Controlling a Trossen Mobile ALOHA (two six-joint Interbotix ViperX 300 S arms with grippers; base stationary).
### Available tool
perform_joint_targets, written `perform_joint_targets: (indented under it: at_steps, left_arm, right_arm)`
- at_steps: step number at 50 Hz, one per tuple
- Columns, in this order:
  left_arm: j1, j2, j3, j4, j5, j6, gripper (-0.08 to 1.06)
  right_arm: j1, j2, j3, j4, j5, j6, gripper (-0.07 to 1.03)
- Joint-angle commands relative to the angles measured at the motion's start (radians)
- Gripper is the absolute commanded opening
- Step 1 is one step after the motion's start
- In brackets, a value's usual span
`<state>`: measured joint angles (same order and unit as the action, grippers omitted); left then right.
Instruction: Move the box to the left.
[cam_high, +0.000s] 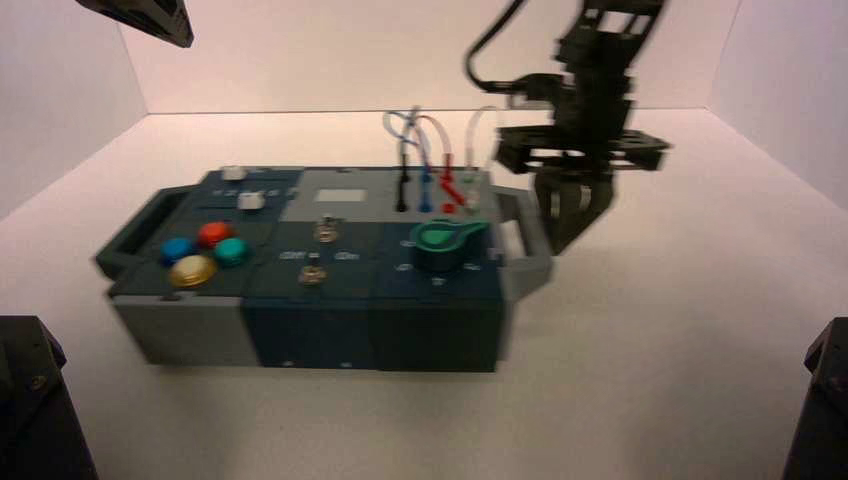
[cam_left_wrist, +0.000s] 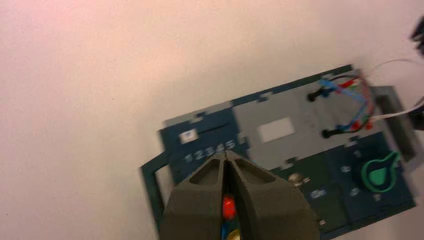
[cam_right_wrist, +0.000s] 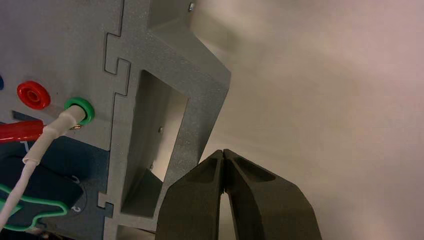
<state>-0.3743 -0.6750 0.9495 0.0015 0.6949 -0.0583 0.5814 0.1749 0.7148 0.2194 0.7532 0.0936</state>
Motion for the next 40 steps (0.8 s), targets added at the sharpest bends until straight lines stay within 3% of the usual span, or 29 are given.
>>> perform_joint_targets:
  at_steps: [1, 14, 19, 28, 40]
  left_arm:
    - [0.0, -0.005, -0.011, -0.003, -0.009, -0.005, -0.03]
    - [0.0, 0.0, -0.011, -0.002, -0.011, -0.006, -0.03]
    - [0.0, 0.0, -0.011, -0.003, -0.011, -0.006, -0.03]
    - [0.0, 0.0, -0.011, -0.003, -0.021, -0.006, -0.03]
    - [0.002, 0.0, -0.009, 0.002, -0.031, -0.006, -0.03]
  right_arm:
    - [0.078, 0.023, -0.086, 0.025, 0.02, 0.005, -0.02]
    - [0.141, 0.048, -0.183, 0.035, 0.054, 0.009, -0.02]
    - [0.143, 0.044, -0.187, 0.029, 0.057, 0.009, -0.02]
    - [0.092, -0.009, -0.146, -0.017, 0.044, 0.015, -0.02]
    - [0.023, -0.204, -0.098, -0.094, 0.044, 0.023, -0.02]
